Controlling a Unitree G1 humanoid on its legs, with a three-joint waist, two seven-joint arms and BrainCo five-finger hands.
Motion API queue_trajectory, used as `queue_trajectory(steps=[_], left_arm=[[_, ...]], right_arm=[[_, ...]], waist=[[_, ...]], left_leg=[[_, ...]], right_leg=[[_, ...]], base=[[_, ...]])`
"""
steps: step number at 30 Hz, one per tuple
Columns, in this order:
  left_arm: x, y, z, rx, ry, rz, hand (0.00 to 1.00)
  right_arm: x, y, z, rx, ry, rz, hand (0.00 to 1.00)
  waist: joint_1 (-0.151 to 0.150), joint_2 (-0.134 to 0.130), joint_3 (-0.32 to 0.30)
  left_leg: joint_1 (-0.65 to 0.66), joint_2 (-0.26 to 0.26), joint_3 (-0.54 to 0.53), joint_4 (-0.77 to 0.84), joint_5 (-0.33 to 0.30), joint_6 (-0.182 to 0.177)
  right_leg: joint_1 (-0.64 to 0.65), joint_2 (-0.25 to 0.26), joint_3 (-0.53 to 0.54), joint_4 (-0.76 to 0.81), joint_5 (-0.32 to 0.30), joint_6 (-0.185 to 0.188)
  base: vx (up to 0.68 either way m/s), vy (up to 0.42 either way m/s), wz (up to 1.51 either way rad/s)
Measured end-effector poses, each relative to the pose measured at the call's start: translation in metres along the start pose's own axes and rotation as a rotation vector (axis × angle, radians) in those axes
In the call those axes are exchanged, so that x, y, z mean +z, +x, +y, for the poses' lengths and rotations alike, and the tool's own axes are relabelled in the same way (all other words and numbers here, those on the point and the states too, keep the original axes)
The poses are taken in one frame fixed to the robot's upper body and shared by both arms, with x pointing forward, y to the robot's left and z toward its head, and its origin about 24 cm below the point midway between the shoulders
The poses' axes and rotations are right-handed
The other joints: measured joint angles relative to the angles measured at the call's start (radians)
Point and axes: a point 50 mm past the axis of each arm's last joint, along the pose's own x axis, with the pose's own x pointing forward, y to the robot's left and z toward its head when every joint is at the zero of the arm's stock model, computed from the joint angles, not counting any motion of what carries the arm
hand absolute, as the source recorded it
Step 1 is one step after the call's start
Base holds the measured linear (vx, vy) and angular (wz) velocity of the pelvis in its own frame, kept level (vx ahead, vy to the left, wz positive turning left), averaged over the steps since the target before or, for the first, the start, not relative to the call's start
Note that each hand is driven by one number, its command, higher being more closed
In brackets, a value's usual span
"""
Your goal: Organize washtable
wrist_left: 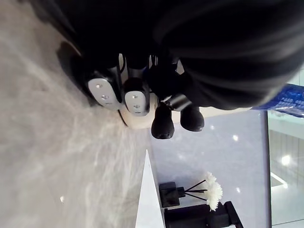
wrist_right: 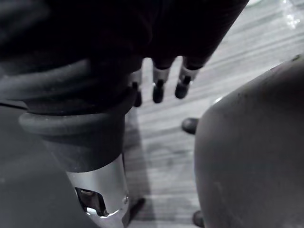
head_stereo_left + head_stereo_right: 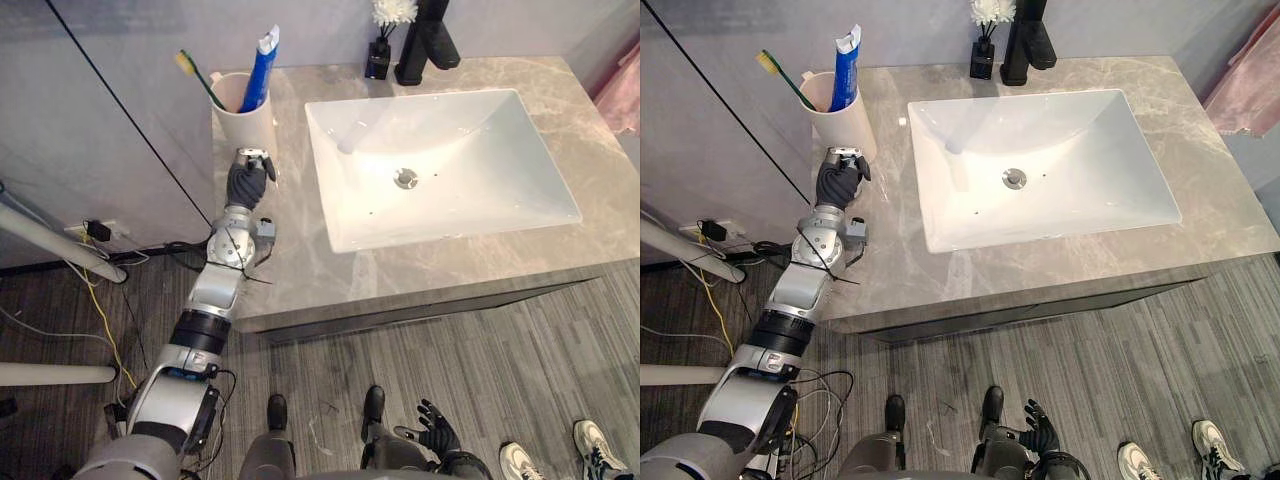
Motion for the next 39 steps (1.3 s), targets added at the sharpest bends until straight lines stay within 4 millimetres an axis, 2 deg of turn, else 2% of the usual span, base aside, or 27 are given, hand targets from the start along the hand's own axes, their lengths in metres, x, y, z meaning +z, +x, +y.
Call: queue_trajectory(steps=[3, 7, 14, 23, 26, 30, 33, 35, 37, 39], left_arm=[[0.003, 0.008, 0.007, 0.021, 0.029, 0.000, 1.00], [0.018, 0.022, 0.012, 0.045, 0.078, -0.036, 1.00], [0.037, 0.032, 0.004, 0.028, 0.093, -0.091, 1.00], [0.042, 0.033, 0.002, 0.029, 0.087, -0.106, 1.00], [0.043, 0.024, -0.003, -0.004, 0.081, -0.133, 1.00], [0.039, -0.003, -0.010, -0.068, 0.036, -0.168, 1.00], [0.023, -0.034, -0.011, -0.110, -0.036, -0.138, 1.00], [0.004, -0.063, -0.014, -0.134, -0.104, -0.071, 1.00], [-0.003, -0.084, -0.014, -0.131, -0.155, -0.040, 1.00], [-0.010, -0.106, -0.013, -0.115, -0.205, -0.005, 1.00]], right_arm=[[0.003, 0.003, 0.000, 0.005, -0.009, -0.003, 0.00], [0.008, 0.004, 0.001, 0.009, -0.015, -0.026, 0.00], [0.010, 0.005, 0.002, 0.010, 0.000, -0.040, 0.00], [0.012, 0.005, 0.001, 0.003, 0.002, -0.052, 0.00], [0.012, 0.005, 0.001, -0.002, 0.003, -0.056, 0.00], [0.013, 0.008, 0.001, -0.006, 0.006, -0.050, 0.00], [0.013, 0.009, -0.001, -0.012, 0.008, -0.039, 0.00], [0.009, 0.009, -0.004, -0.025, 0.014, -0.017, 0.00], [0.005, 0.009, -0.005, -0.028, 0.014, 0.002, 0.00], [0.001, 0.008, -0.007, -0.031, 0.008, 0.021, 0.00]], waist=[[-0.013, -0.001, 0.005], [-0.019, -0.005, 0.033], [-0.021, -0.022, 0.058], [-0.018, -0.024, 0.068], [-0.015, -0.022, 0.070], [-0.013, -0.015, 0.072], [-0.009, -0.003, 0.069], [0.015, 0.018, 0.054], [0.018, 0.039, 0.041], [0.034, 0.053, 0.017]], left_leg=[[0.000, 0.000, 0.000, 0.000, 0.000, 0.000], [-0.004, 0.000, 0.006, 0.001, 0.000, 0.000], [-0.016, 0.000, 0.011, 0.007, 0.000, 0.000], [-0.018, -0.001, 0.011, 0.009, 0.000, 0.000], [-0.020, -0.001, 0.007, 0.009, 0.000, 0.000], [-0.017, -0.003, 0.000, 0.009, 0.000, 0.000], [0.007, -0.003, -0.009, 0.010, 0.000, 0.000], [0.032, -0.002, -0.016, 0.006, 0.000, 0.000], [0.047, -0.004, -0.031, 0.005, -0.001, 0.000], [0.069, -0.002, -0.037, 0.001, -0.001, 0.000]], right_leg=[[-0.001, 0.000, 0.000, 0.000, 0.001, -0.001], [-0.008, 0.000, 0.011, 0.000, 0.005, 0.001], [-0.020, -0.001, 0.023, 0.000, 0.011, 0.001], [-0.021, -0.001, 0.025, 0.000, 0.012, 0.001], [-0.021, -0.001, 0.022, 0.000, 0.012, 0.001], [-0.015, -0.002, 0.016, 0.001, 0.011, 0.001], [0.016, -0.001, -0.007, 0.000, 0.006, -0.007], [0.045, -0.001, -0.017, 0.000, -0.001, -0.016], [0.071, -0.001, -0.033, 0.001, -0.007, -0.012], [0.097, 0.000, -0.038, 0.000, -0.016, -0.005]], base=[[0.00, 0.000, 0.00], [0.00, 0.000, -0.03], [0.00, -0.001, -0.03], [0.00, 0.000, 0.00], [0.00, 0.000, 0.00], [0.00, 0.000, 0.02], [0.01, -0.008, 0.11], [0.00, -0.008, 0.13], [-0.01, -0.008, 0.28], [-0.01, -0.012, 0.18]])
